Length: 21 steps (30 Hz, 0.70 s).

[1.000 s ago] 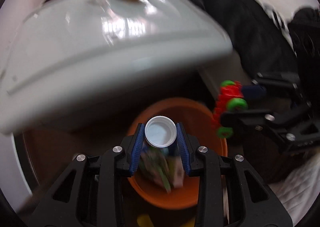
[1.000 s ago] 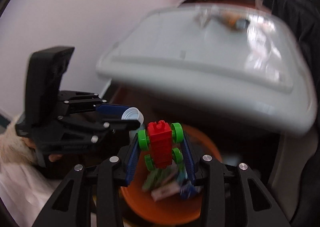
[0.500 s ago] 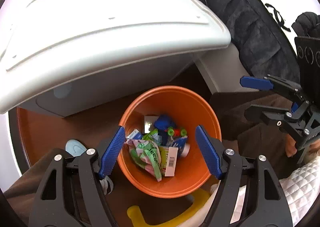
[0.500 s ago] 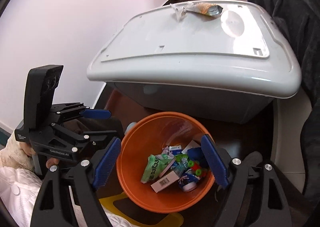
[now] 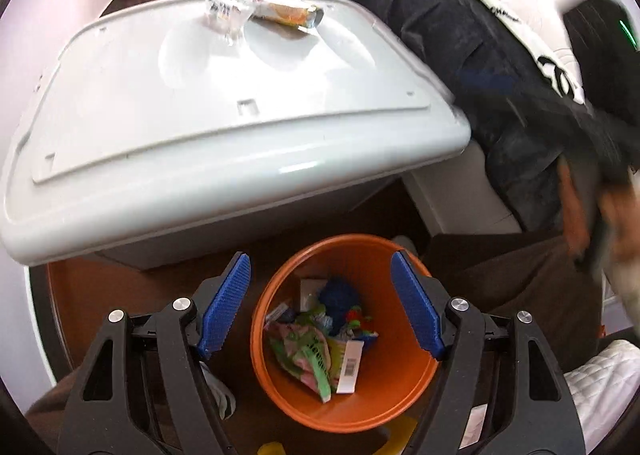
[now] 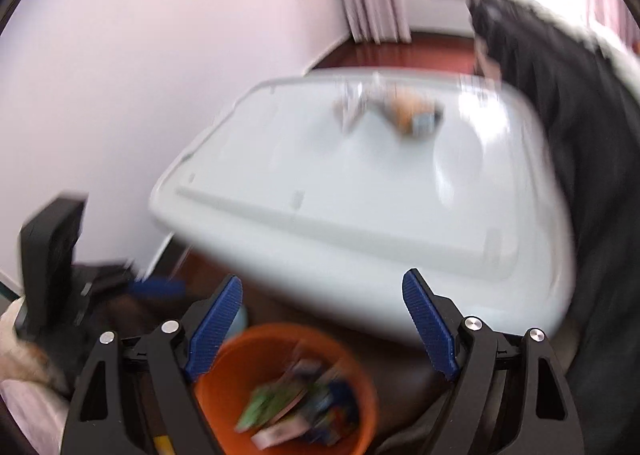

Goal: Collect trash
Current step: 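Grasp the orange Cici drink pouch with the right gripper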

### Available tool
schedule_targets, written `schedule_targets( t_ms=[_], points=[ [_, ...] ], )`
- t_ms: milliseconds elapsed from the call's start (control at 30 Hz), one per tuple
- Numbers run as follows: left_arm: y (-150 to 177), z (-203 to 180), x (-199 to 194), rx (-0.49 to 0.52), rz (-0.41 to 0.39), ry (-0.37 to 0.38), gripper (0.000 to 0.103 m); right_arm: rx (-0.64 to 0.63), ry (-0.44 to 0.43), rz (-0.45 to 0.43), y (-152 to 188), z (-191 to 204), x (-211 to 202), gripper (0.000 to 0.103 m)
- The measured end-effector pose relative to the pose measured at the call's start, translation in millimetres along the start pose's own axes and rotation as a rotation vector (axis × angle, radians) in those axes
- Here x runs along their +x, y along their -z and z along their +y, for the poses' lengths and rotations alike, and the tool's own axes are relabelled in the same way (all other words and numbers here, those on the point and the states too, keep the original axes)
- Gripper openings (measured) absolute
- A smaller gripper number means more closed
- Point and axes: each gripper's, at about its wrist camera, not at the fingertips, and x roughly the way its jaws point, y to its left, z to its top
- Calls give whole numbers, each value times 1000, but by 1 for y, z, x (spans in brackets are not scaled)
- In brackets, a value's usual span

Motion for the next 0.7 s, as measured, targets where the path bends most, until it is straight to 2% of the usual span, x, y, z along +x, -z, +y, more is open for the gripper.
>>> schedule_targets(
  t_ms=[33, 100, 233, 367, 567, 700],
  points=[
    [-3, 2, -2, -5, -14, 12, 71, -45, 25, -11, -26, -8, 11, 84],
    [-7, 7, -4, -20, -37, 14, 71, -93, 56, -9, -55, -20, 29, 86],
    [-16, 33, -3, -107, -60, 9, 71, -211, 123, 50, -121, -52, 88, 88],
    [-26, 52, 4, -183, -61, 5, 71, -244, 95, 122, -156, -71, 135, 88],
    [-37, 64, 11, -215, -56, 9, 71, -335, 115, 227, -165, -76, 193, 88],
    [-36, 70, 17, -227, -35, 21, 71, -346, 140, 244, -168, -82, 216, 90]
  ],
)
